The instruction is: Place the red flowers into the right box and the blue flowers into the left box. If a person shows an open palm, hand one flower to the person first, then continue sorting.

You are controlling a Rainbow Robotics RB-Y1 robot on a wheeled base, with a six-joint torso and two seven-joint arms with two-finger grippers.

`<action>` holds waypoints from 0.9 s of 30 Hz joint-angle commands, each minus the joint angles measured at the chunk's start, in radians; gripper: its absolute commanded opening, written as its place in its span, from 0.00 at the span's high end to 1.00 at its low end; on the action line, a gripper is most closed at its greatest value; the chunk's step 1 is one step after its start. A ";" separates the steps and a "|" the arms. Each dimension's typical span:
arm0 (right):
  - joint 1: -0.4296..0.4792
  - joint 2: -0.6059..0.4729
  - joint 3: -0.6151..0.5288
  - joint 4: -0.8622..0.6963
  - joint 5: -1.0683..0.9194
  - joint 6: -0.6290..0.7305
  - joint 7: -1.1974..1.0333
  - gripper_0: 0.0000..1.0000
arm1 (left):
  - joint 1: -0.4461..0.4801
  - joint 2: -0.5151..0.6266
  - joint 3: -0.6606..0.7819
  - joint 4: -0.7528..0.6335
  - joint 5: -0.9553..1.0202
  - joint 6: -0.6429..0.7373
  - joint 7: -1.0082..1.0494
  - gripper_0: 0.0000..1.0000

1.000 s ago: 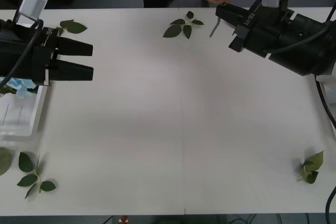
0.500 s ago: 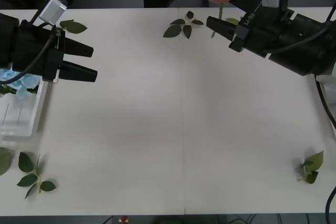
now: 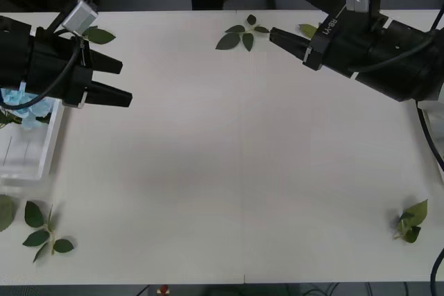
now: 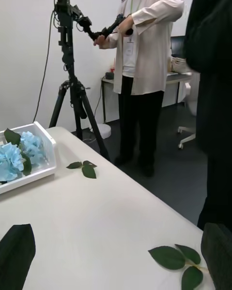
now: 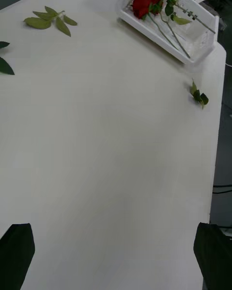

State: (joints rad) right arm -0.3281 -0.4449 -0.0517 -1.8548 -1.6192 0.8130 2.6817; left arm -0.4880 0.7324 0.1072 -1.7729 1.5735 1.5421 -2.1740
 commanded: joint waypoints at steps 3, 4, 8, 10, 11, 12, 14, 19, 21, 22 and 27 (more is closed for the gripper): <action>0.035 -0.067 -0.103 -0.020 -0.059 0.106 0.024 0.00 | 0.011 -0.008 -0.003 -0.091 0.011 -0.060 -0.055 0.04; 0.035 -0.069 -0.122 -0.018 -0.053 0.143 0.024 0.00 | 0.017 -0.013 -0.001 -0.100 0.016 -0.073 -0.052 0.04; 0.034 -0.080 -0.224 -0.018 -0.008 0.325 0.024 0.00 | 0.035 -0.013 -0.015 -0.128 0.034 -0.125 -0.055 0.04; 0.034 -0.086 -0.263 -0.018 0.010 0.399 0.024 0.00 | 0.042 -0.013 -0.014 -0.128 0.042 -0.125 -0.064 0.04; 0.034 -0.090 -0.283 -0.018 0.021 0.440 0.024 0.00 | 0.046 -0.013 -0.011 -0.131 0.045 -0.125 -0.070 0.04; 0.034 -0.094 -0.292 -0.018 0.027 0.460 0.024 0.00 | 0.051 -0.013 -0.011 -0.132 0.043 -0.125 -0.075 0.04; 0.034 -0.104 -0.323 -0.018 0.045 0.532 0.024 0.00 | 0.060 -0.013 -0.007 -0.140 0.036 -0.125 -0.090 0.04; 0.034 -0.124 -0.362 -0.018 0.084 0.647 0.024 0.00 | 0.066 -0.011 -0.007 -0.145 0.022 -0.126 -0.132 0.04; 0.034 -0.136 -0.376 -0.018 0.102 0.690 0.024 0.00 | 0.069 -0.011 -0.009 -0.152 0.022 -0.128 -0.133 0.04; 0.034 -0.143 -0.382 -0.018 0.110 0.709 0.024 0.00 | 0.069 -0.011 -0.009 -0.152 0.022 -0.126 -0.132 0.04; 0.034 -0.176 -0.415 -0.018 0.147 0.802 0.024 0.00 | 0.071 -0.011 -0.009 -0.154 0.026 -0.123 -0.128 0.04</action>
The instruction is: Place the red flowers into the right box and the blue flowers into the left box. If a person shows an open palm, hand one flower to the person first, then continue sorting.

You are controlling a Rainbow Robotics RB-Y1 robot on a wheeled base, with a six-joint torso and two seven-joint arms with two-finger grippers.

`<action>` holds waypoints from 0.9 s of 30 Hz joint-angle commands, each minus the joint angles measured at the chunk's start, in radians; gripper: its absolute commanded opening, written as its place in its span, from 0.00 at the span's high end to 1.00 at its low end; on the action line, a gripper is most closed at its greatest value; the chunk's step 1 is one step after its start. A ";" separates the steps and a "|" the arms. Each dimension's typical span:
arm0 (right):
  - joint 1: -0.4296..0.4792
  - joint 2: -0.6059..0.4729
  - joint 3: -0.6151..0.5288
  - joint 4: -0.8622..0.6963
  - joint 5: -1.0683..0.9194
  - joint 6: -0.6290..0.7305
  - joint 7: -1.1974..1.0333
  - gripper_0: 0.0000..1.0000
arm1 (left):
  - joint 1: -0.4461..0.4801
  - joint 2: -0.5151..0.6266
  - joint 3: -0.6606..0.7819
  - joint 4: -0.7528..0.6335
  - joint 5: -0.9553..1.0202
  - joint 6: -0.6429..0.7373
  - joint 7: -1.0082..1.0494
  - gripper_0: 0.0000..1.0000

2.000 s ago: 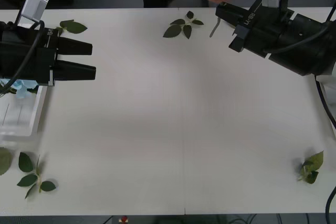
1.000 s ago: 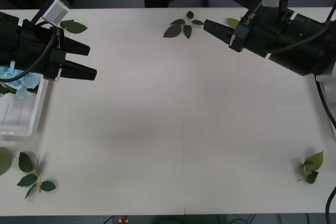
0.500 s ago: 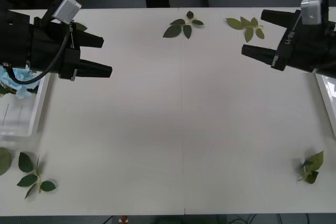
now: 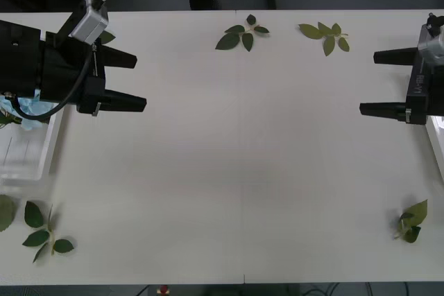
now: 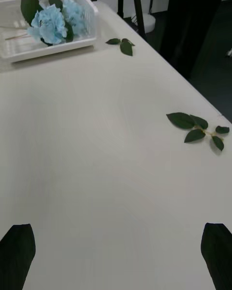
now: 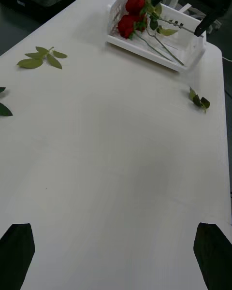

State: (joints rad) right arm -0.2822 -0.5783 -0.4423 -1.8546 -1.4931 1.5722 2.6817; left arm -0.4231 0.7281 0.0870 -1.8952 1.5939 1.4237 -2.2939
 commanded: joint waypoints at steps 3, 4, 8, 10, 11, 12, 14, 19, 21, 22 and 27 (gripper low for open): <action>-0.012 -0.066 -0.032 -0.018 0.043 0.081 0.024 0.00 | 0.004 -0.007 0.011 -0.031 0.006 -0.005 -0.010 0.04; -0.012 -0.075 -0.033 -0.018 0.051 0.091 0.024 0.00 | 0.006 -0.007 0.013 -0.030 0.006 -0.002 -0.009 0.04; -0.012 -0.110 -0.036 -0.011 0.062 0.124 0.024 0.00 | 0.006 -0.007 0.013 -0.031 0.006 0.000 -0.010 0.04; -0.012 -0.124 -0.036 0.003 0.059 0.131 0.024 0.00 | 0.007 -0.007 0.013 -0.031 0.006 0.000 -0.009 0.05; -0.012 -0.133 -0.035 0.012 0.053 0.131 0.024 0.00 | 0.009 -0.007 0.011 -0.031 0.006 0.000 -0.009 0.04; -0.012 -0.144 -0.032 0.023 0.047 0.132 0.024 0.00 | 0.009 -0.007 0.013 -0.031 0.006 0.000 -0.009 0.04; -0.012 -0.161 -0.026 0.040 0.037 0.137 0.024 0.00 | 0.010 -0.007 0.013 -0.030 0.006 0.000 -0.009 0.04; -0.012 -0.189 -0.021 0.054 0.027 0.135 0.024 0.00 | 0.013 -0.007 0.013 -0.031 0.006 0.000 -0.009 0.04; -0.012 -0.196 -0.026 0.054 0.017 0.135 0.024 0.00 | 0.013 -0.007 0.013 -0.031 0.006 0.000 -0.009 0.04; -0.012 -0.199 -0.027 0.054 0.010 0.134 0.024 0.00 | 0.013 -0.007 0.013 -0.031 0.006 0.000 -0.009 0.04; -0.012 -0.221 -0.030 0.054 -0.015 0.134 0.024 0.00 | 0.015 0.016 0.013 -0.031 0.018 0.000 -0.009 0.04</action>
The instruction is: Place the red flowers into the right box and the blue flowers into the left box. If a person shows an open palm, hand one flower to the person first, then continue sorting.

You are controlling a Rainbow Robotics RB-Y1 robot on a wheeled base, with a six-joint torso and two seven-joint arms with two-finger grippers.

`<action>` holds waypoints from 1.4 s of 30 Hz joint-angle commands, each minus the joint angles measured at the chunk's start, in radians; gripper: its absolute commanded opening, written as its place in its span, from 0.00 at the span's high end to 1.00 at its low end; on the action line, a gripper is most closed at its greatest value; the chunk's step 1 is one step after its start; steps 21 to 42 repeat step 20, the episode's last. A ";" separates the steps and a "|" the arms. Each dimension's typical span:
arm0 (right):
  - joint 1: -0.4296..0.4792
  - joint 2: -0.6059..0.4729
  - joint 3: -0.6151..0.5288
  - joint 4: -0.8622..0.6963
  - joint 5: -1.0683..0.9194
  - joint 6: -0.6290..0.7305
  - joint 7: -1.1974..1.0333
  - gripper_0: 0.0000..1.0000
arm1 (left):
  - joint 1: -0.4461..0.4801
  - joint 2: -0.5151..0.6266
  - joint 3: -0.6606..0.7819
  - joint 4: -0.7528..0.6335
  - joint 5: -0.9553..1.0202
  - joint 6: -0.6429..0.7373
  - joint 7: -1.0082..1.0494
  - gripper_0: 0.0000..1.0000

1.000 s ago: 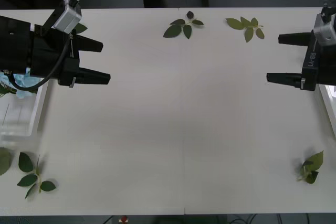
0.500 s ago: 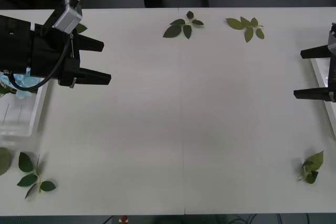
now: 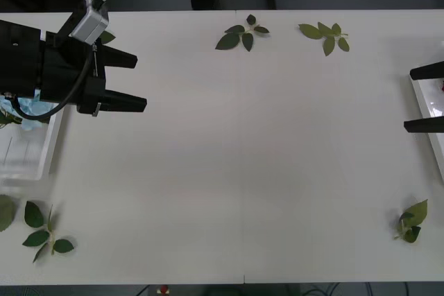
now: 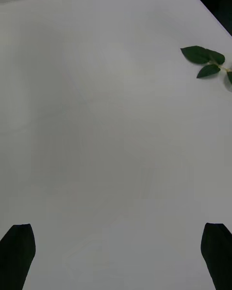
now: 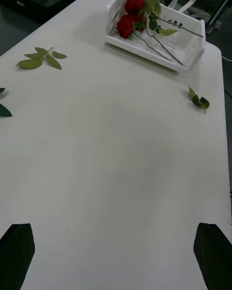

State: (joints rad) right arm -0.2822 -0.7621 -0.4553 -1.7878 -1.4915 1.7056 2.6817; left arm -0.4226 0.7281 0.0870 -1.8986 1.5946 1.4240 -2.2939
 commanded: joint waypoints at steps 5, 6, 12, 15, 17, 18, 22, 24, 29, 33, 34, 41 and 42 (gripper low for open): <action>-0.012 -0.037 -0.019 -0.013 -0.016 0.002 0.024 0.00 | 0.028 0.020 0.013 -0.028 0.034 -0.004 -0.010 0.04; -0.012 -0.037 -0.019 -0.013 -0.016 0.002 0.024 0.00 | 0.028 0.020 0.013 -0.028 0.036 -0.004 -0.012 0.04; -0.012 -0.037 -0.019 -0.013 -0.016 0.002 0.024 0.00 | 0.028 0.019 0.013 -0.028 0.033 -0.004 -0.009 0.04; -0.012 -0.037 -0.019 -0.013 -0.016 0.002 0.024 0.00 | 0.030 0.020 0.013 -0.028 0.033 -0.004 -0.009 0.04; -0.012 -0.037 -0.019 -0.013 -0.016 0.002 0.024 0.00 | 0.030 0.019 0.013 -0.028 0.031 -0.004 -0.009 0.04; -0.012 -0.037 -0.019 -0.013 -0.016 0.002 0.024 0.00 | 0.030 0.019 0.013 -0.028 0.031 -0.004 -0.007 0.04; -0.012 -0.037 -0.019 -0.013 -0.016 0.002 0.024 0.00 | 0.030 0.019 0.013 -0.027 0.031 -0.004 -0.009 0.04; -0.012 -0.037 -0.019 -0.013 -0.016 0.002 0.024 0.00 | 0.030 0.019 0.013 -0.027 0.031 -0.004 -0.009 0.04; -0.012 -0.037 -0.019 -0.013 -0.016 0.002 0.024 0.00 | 0.030 0.019 0.013 -0.027 0.031 -0.004 -0.009 0.04; -0.012 -0.037 -0.019 -0.013 -0.016 0.002 0.024 0.00 | 0.030 0.019 0.013 -0.027 0.031 -0.004 -0.009 0.04; -0.012 -0.037 -0.019 -0.013 -0.016 0.002 0.024 0.00 | 0.030 0.019 0.013 -0.027 0.031 -0.004 -0.009 0.04; -0.012 -0.037 -0.019 -0.013 -0.016 0.002 0.024 0.00 | 0.030 0.019 0.013 -0.027 0.031 -0.004 -0.009 0.04; -0.012 -0.037 -0.019 -0.013 -0.016 0.002 0.024 0.00 | 0.030 0.019 0.013 -0.027 0.031 -0.004 -0.009 0.04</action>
